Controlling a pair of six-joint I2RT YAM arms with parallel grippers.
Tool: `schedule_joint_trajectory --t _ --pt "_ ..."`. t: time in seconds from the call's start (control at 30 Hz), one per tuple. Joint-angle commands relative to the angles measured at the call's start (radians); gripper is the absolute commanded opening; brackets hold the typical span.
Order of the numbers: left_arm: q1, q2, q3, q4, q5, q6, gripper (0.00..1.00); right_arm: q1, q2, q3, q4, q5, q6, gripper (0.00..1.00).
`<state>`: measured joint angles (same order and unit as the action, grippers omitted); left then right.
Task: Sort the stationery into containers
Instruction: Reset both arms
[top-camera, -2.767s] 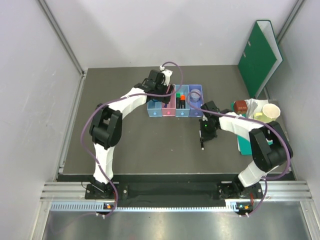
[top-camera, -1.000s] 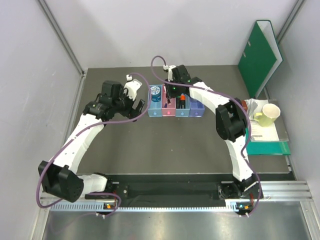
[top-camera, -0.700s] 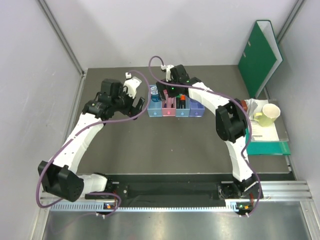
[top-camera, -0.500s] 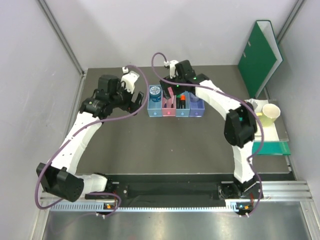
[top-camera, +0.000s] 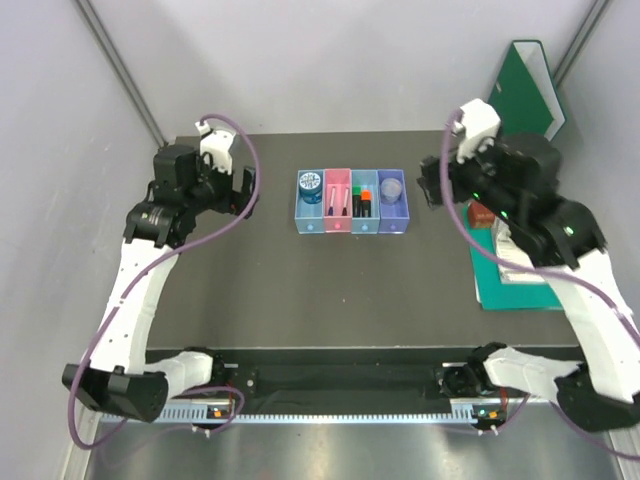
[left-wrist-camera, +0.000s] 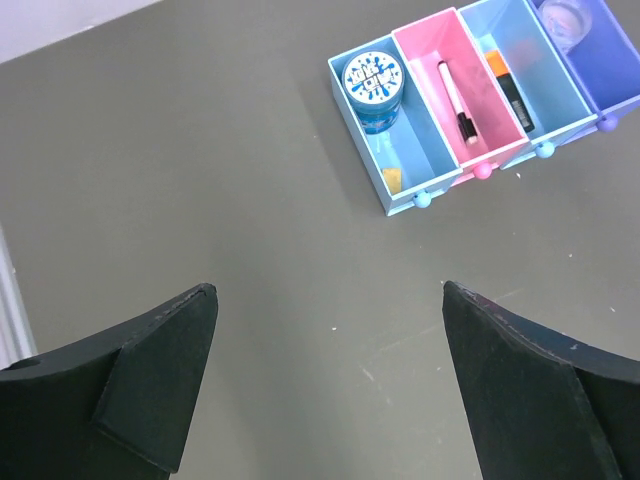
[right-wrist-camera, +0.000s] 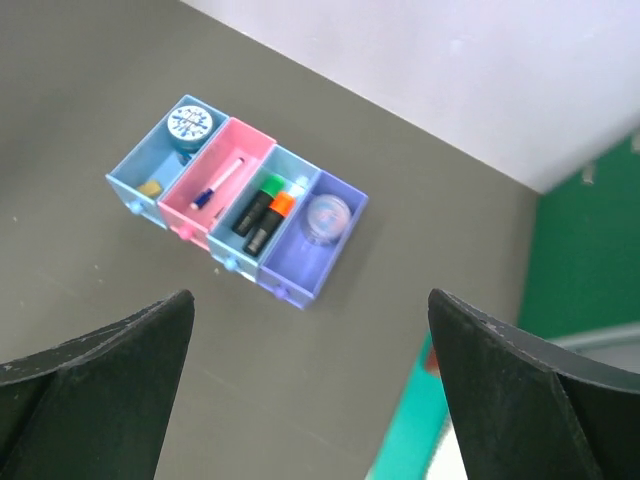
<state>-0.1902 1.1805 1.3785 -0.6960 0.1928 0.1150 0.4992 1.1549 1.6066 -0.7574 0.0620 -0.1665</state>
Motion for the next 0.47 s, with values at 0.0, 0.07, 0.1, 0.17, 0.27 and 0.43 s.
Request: schedule_joint_trajectory --t 0.0,0.07,0.1,0.17,0.27,0.43 --pt "0.011 -0.064 0.016 -0.011 0.008 -0.012 0.99 -0.007 -0.083 -0.025 -0.118 0.033 -0.057 1.0" --pt "0.012 -0.068 0.016 -0.019 0.005 -0.009 0.99 -0.005 -0.112 -0.025 -0.131 0.032 -0.056 1.0" --pt "0.012 -0.068 0.016 -0.026 0.004 -0.006 0.99 -0.005 -0.118 -0.033 -0.134 0.03 -0.054 1.0" --pt "0.012 -0.074 0.016 -0.025 -0.003 0.0 0.99 -0.005 -0.141 -0.048 -0.129 0.03 -0.054 1.0" --pt "0.012 -0.084 0.017 -0.03 -0.012 0.003 0.99 -0.005 -0.155 -0.069 -0.126 0.033 -0.057 1.0" --pt "0.012 -0.094 0.016 -0.039 -0.015 0.008 0.99 -0.005 -0.155 -0.062 -0.131 0.03 -0.064 1.0"
